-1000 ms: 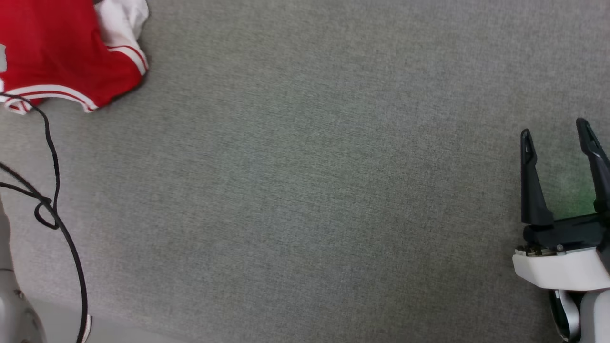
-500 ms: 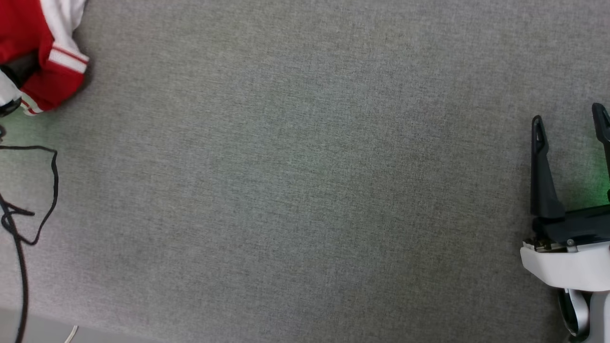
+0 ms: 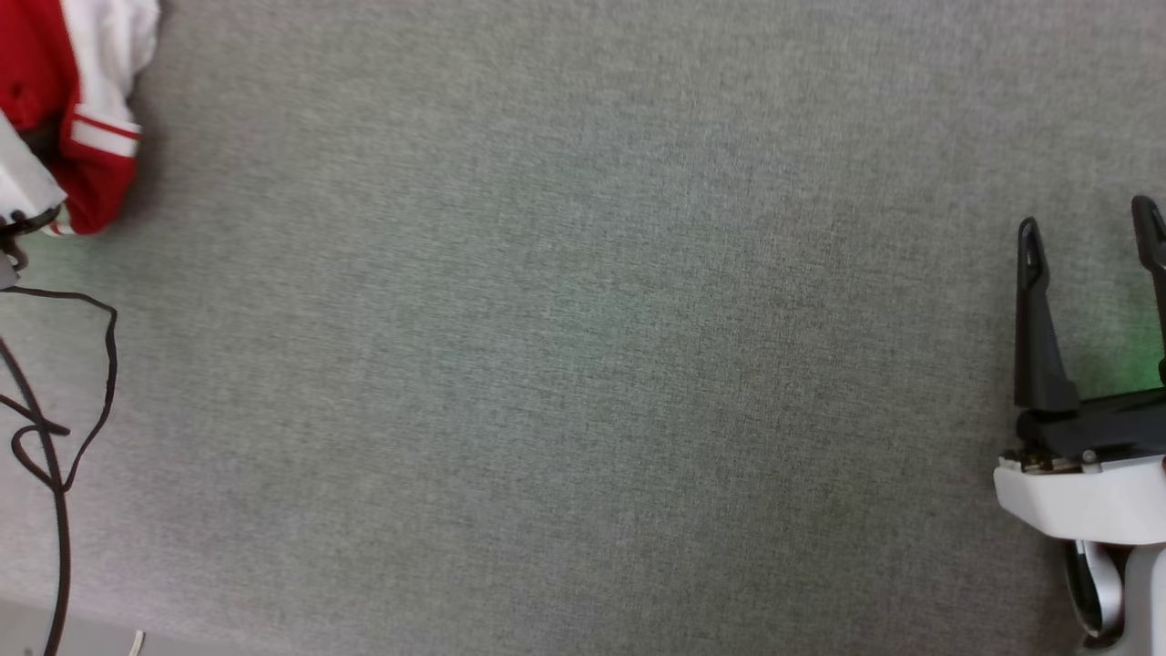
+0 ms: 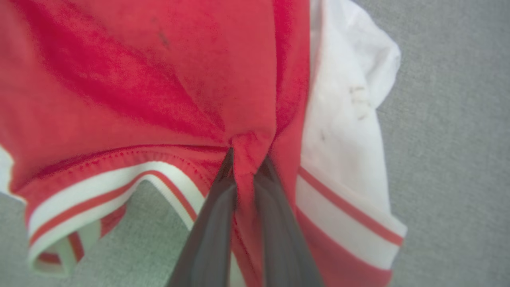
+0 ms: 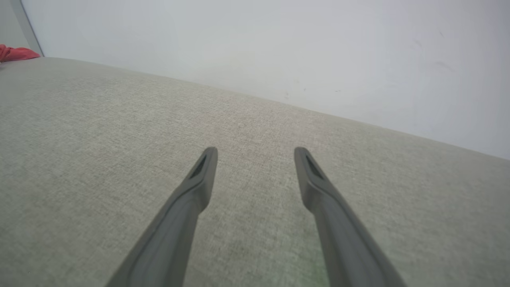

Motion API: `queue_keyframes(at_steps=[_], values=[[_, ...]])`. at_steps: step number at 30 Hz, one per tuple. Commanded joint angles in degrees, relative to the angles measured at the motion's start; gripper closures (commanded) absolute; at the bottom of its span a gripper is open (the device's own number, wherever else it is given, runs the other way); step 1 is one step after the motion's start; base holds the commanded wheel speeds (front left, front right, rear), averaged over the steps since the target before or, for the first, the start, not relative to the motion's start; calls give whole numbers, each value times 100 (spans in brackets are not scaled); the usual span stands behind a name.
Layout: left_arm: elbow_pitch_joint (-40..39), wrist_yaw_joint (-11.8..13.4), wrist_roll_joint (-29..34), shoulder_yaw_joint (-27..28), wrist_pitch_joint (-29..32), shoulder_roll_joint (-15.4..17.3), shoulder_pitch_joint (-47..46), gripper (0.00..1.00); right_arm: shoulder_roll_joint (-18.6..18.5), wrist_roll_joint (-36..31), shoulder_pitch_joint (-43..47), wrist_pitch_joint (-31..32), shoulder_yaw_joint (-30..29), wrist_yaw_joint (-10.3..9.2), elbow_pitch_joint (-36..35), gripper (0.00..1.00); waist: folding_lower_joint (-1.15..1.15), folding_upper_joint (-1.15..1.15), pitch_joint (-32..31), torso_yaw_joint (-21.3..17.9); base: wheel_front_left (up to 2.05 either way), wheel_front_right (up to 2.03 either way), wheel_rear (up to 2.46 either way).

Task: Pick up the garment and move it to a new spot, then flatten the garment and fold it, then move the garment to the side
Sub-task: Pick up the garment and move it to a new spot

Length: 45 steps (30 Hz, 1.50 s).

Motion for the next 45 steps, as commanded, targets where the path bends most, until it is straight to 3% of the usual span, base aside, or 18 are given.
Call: queue_keyframes(at_steps=[1, 7, 14, 23, 29, 34, 45], values=[[-97, 2, 29, -146, -130, 24, 77, 100, 12, 41, 67, -12, 3, -4, 43, 0, 0, 0, -211, 63, 0, 0, 0], [-636, 2, -42, -786, -727, 266, -105, 100, 101, 114, 168, -13, 87, -4, 255, 0, 0, 0, -861, 170, 0, 0, 0], [-1437, 1, -137, -1722, -859, 487, -294, 100, 208, 213, 296, -13, 99, -4, 476, 0, 0, 0, -1530, 127, 0, 0, 0], [-2519, 1, -106, -2891, -782, 442, -423, 100, 268, 398, 433, -13, 22, -4, 633, 0, 0, 0, -2092, -385, 0, 0, 0], [-3131, 1, 12, -3544, -735, 84, -466, 100, 269, 644, 463, -13, -23, -4, 684, 0, 0, 0, -2222, -906, 0, 0, 0], [-3441, 1, 79, -4148, -782, -405, -548, 100, 269, 781, 439, -13, -78, -4, 701, 0, 0, 0, -2181, -1322, 0, 0, 0], [-3263, 1, -27, -5731, -1299, -1547, -719, 100, 270, 984, 301, -13, -137, -4, 718, 0, 0, 0, -1889, -1855, 0, 0, 0]])
